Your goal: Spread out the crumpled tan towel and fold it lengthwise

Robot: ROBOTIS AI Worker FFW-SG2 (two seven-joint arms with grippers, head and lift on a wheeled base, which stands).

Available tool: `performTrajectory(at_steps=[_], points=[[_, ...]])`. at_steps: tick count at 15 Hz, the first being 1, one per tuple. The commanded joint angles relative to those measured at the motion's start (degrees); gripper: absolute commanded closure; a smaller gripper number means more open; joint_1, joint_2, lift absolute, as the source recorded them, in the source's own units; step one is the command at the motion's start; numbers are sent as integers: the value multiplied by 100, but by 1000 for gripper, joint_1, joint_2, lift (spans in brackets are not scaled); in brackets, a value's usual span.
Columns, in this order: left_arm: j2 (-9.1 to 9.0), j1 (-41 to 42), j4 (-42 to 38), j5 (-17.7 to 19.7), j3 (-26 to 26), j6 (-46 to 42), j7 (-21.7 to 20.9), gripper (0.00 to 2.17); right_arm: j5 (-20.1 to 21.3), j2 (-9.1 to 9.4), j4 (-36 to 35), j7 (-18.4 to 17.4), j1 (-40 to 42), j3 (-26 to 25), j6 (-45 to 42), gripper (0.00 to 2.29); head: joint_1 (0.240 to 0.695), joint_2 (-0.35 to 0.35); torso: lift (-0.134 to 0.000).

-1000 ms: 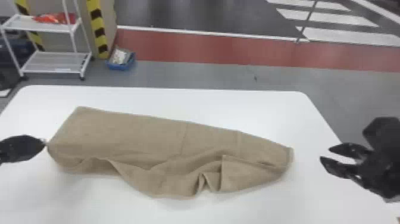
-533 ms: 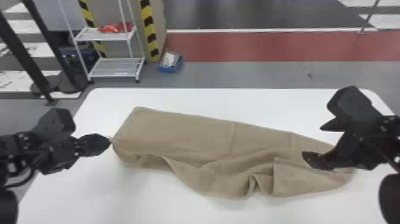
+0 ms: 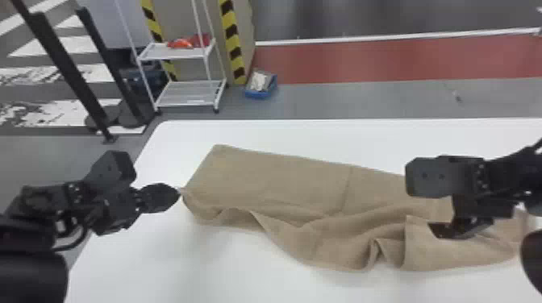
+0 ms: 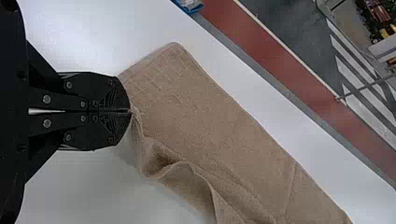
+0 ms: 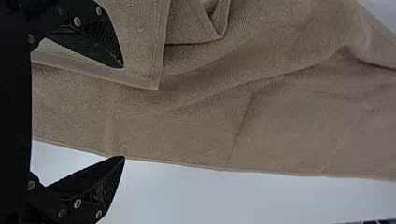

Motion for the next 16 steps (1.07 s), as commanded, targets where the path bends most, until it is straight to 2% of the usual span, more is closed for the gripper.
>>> performTrajectory(at_steps=[1,3,4,5,6,10,11,13,15,16], points=[[-20,0,-17,0,4,0,-3,1409,44,6,278,36,-269,376,-401,221,695,171,-124],[-28,0,1,0,4,0,-3,1409,-8,103,445,36,-427,543,-437,238,695,184,-124],[-20,0,27,0,4,0,6,1409,-35,252,594,36,-542,560,-419,286,695,198,-124],[-28,0,45,0,4,0,15,1409,-52,322,700,36,-612,569,-349,286,695,204,-124],[-37,0,36,0,4,0,6,1409,-52,331,735,36,-638,613,-331,286,695,210,-124],[-37,0,106,9,57,0,32,1409,44,67,673,36,-489,719,-401,286,695,217,-124],[-37,0,106,9,57,0,32,1409,27,-56,621,36,-471,736,-366,286,695,216,-124],[-37,0,124,9,75,0,32,1409,-61,-161,515,36,-454,736,-349,286,695,212,-124],[-37,9,133,9,75,0,41,1409,-35,-187,533,36,-357,675,-366,289,695,205,-124],[-37,0,133,18,75,0,41,1409,-26,-117,594,36,-304,675,-349,329,695,203,-124]])
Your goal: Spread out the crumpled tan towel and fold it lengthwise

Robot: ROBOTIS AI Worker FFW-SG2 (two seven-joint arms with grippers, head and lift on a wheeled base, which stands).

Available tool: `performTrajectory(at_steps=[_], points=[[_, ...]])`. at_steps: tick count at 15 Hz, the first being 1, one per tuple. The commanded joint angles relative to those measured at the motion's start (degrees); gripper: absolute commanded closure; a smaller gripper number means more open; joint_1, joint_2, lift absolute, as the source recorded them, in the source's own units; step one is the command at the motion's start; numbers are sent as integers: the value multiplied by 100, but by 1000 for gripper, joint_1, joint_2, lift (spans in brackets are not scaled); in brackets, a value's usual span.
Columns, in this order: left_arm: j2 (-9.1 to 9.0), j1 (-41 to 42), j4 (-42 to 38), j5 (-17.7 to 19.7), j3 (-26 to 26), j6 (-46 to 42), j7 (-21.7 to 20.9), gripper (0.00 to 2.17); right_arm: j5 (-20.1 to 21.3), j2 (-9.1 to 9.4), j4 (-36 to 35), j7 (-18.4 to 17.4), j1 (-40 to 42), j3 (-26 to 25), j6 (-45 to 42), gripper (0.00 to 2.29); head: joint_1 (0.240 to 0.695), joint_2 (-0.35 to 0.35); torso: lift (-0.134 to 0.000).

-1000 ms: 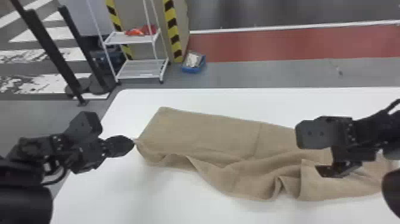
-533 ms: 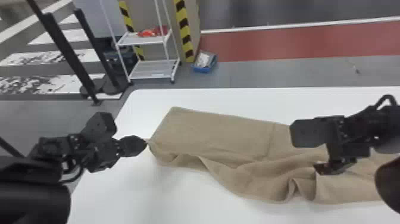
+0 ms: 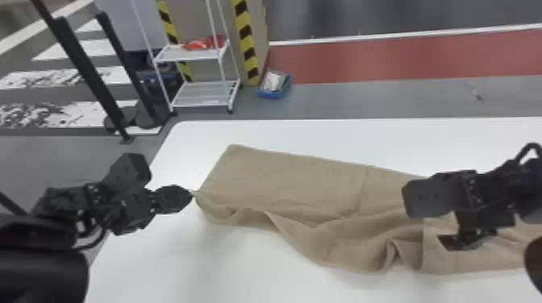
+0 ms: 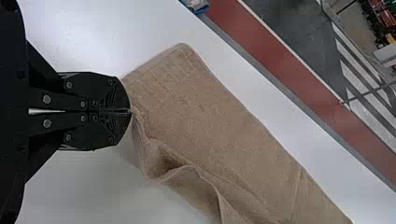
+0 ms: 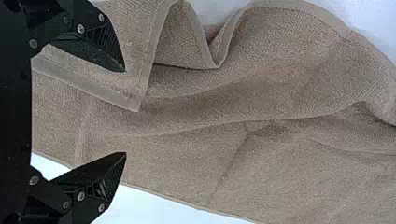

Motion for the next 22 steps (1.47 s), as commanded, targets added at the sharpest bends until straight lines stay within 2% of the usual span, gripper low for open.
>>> performTrajectory(at_steps=[1,3,6,11,12,13,17,18,20,21,22], points=[[0,8,2,14,-8,0,0,1409,25,138,129,36,110,-29,26,346,695,202,-124],[0,8,-15,14,-8,0,-36,1409,43,252,278,36,136,-29,97,397,695,202,-124],[0,43,-7,14,19,0,-27,1409,43,323,357,36,136,-82,185,542,695,206,-124],[0,43,-7,14,36,-53,-18,1409,-98,349,357,36,162,-302,360,1062,695,199,-124],[0,52,-7,14,36,-105,-18,1409,-160,349,313,36,206,-416,378,1274,695,198,-124],[0,43,2,14,36,-105,-9,1409,-283,349,243,36,250,-574,378,1322,695,196,-124],[-17,43,-15,23,36,-88,26,1409,-537,287,-196,36,505,-1470,325,1322,695,179,-124],[-35,43,-33,14,36,-88,26,1409,-704,164,-425,36,716,-1848,220,1322,695,172,-124],[-44,43,-33,-3,1,-88,26,1409,-968,-152,-1190,36,1490,-2534,185,1322,695,137,-124],[-53,34,-33,-12,-16,-88,26,1409,-1109,-240,-1787,36,2184,-2965,167,1322,695,123,-124],[-53,25,-33,-30,-34,-88,26,1409,-1179,-240,-2279,36,2887,-3378,-44,1322,695,107,-124]])
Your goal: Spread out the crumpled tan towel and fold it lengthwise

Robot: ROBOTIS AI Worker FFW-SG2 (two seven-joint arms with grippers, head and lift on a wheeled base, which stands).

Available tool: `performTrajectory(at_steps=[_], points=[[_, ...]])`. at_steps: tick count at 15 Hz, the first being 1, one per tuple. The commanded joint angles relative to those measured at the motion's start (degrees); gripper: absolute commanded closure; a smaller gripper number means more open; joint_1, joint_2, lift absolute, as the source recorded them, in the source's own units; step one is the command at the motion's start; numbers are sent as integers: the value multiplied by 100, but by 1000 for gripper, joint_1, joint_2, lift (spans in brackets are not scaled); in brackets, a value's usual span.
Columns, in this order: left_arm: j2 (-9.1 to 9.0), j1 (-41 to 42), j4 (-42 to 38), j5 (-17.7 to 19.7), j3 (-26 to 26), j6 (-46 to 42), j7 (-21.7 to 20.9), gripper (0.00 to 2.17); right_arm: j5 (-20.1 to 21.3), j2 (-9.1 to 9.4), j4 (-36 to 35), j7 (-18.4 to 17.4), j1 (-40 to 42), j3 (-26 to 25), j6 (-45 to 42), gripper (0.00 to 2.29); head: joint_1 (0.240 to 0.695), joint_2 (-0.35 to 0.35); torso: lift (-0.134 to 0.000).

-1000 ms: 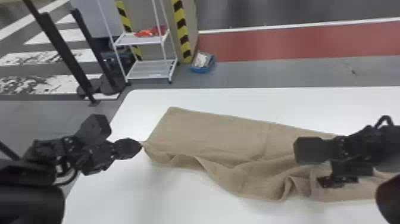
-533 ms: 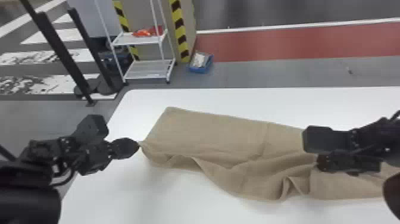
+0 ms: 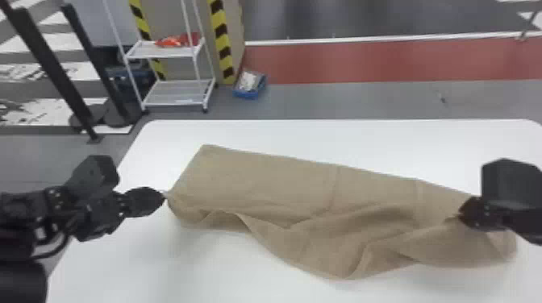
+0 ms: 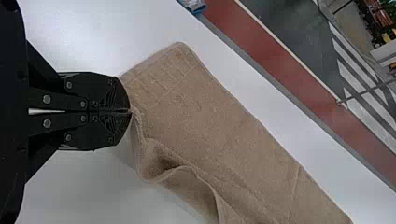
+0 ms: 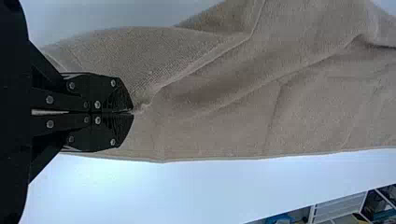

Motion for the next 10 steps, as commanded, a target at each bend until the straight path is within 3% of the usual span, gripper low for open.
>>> performTrajectory(at_steps=[1,4,5,6,7,10], points=[[-15,-32,2,-54,-55,0,0,1409,-180,-76,-1258,36,1791,-1082,-510,1322,695,96,-124],[-41,-94,11,-125,-187,35,0,1409,-101,135,-1900,36,3179,-1794,-756,1318,695,80,-124],[-59,-94,11,-160,-231,53,-9,1409,-22,179,-1952,36,3426,-1847,-721,1106,695,75,-124],[-68,-94,11,-177,-257,53,-18,1409,-22,250,-1996,36,3575,-1926,-668,491,695,68,-124],[-77,-94,2,-186,-257,70,-36,1409,-13,311,-2049,36,3654,-2005,-686,90,695,60,-124],[-77,3,-59,-186,-204,105,-62,1409,66,302,-2146,36,3654,-2172,-703,83,695,33,-124]])
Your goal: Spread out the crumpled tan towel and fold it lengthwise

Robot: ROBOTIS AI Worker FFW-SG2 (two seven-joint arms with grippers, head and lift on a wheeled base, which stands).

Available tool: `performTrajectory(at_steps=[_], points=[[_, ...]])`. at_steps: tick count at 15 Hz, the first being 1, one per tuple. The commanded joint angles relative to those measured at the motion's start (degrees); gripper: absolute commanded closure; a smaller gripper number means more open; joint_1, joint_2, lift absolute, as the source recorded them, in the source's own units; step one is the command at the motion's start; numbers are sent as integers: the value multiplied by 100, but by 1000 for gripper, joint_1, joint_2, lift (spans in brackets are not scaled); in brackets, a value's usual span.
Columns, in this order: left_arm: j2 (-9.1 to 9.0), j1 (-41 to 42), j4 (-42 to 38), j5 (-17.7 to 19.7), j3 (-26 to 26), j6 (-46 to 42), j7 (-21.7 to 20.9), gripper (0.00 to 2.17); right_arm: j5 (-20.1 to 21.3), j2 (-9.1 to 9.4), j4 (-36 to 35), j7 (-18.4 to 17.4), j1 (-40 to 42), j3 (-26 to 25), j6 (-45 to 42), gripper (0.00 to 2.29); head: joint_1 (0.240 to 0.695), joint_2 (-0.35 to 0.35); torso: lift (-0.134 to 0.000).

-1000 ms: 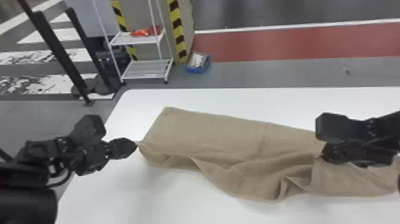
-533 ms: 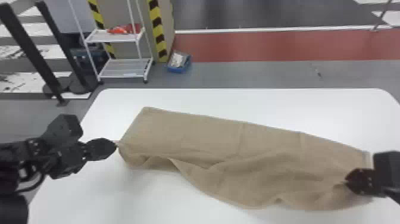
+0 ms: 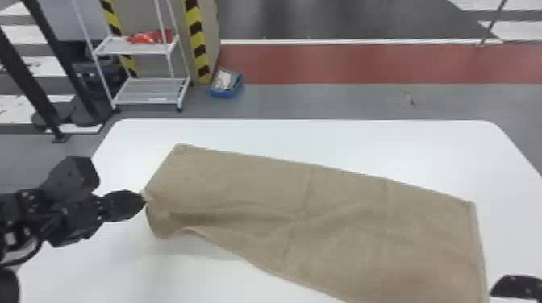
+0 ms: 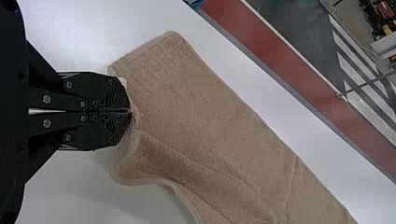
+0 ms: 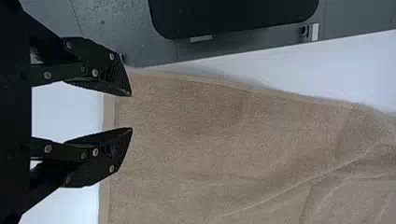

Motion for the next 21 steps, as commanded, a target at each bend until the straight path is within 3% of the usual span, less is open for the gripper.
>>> performTrajectory(at_steps=[1,9,14,21], points=[[-1,94,-55,8,52,10,-2,1409,72,-39,-51,36,-10,-57,-21,90,695,30,-124],[-1,173,-72,96,158,-42,-2,1409,687,-57,2,36,350,365,-162,286,695,39,-124],[8,164,-72,113,158,-78,-2,1409,1188,22,441,36,464,620,-232,380,695,36,-124],[8,164,-2,122,166,-95,6,1409,1258,84,828,36,95,839,172,373,695,7,-124]])
